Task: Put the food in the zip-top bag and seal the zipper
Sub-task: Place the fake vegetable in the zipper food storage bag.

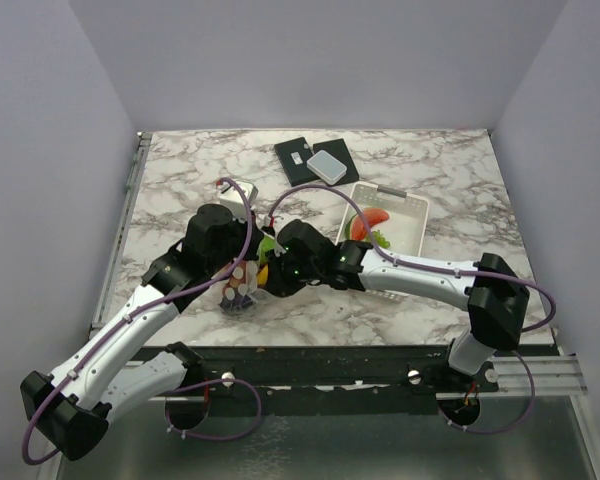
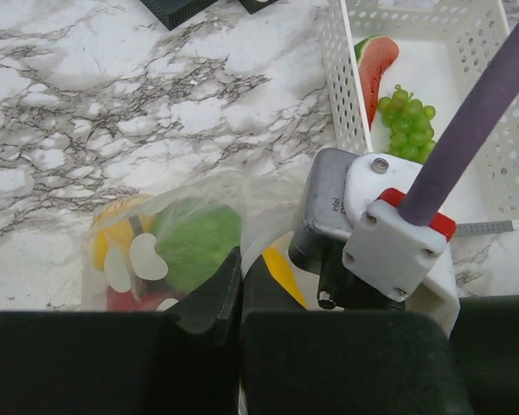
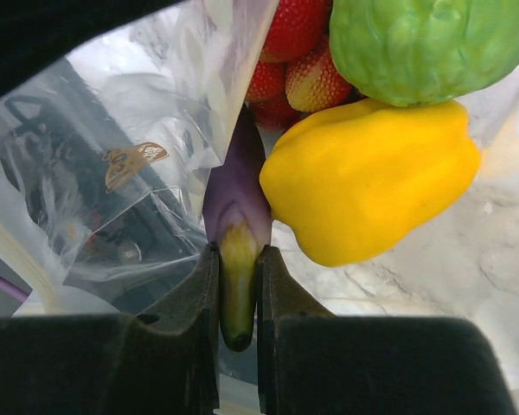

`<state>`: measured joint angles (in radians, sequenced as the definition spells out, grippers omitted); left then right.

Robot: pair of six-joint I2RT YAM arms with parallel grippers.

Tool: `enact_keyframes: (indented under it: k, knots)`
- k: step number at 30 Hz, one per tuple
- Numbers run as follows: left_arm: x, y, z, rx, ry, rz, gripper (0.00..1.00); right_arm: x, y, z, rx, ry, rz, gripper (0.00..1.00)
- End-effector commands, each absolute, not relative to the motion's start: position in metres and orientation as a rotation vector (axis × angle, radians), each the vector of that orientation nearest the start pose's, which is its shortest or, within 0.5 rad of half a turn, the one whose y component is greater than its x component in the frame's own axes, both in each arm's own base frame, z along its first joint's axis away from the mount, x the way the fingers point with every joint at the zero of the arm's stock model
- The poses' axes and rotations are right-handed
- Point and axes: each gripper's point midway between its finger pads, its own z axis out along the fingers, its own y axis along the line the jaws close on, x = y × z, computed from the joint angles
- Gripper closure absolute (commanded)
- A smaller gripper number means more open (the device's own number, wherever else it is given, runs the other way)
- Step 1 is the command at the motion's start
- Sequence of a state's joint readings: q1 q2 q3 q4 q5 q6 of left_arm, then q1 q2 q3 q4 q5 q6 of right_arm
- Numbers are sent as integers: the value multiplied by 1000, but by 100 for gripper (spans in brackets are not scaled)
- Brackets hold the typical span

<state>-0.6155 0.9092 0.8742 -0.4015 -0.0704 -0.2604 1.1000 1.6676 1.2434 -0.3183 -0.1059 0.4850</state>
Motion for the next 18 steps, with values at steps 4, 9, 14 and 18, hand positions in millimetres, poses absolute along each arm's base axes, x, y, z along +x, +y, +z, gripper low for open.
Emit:
enact_keyframes:
  k: [4,9,14,18]
  knots:
    - [259,-184,239,320,1978,-512,100,162,426,135,-794,2350,922,93]
    - [260,-183,239,317,1975,-507,100,167,417,150,-766,2309,896,72]
    - [260,-182,240,317,1973,-501,100,173,403,171,-725,2266,852,59]
    - [260,-182,240,317,1972,-499,100,180,389,185,-681,2229,797,51]
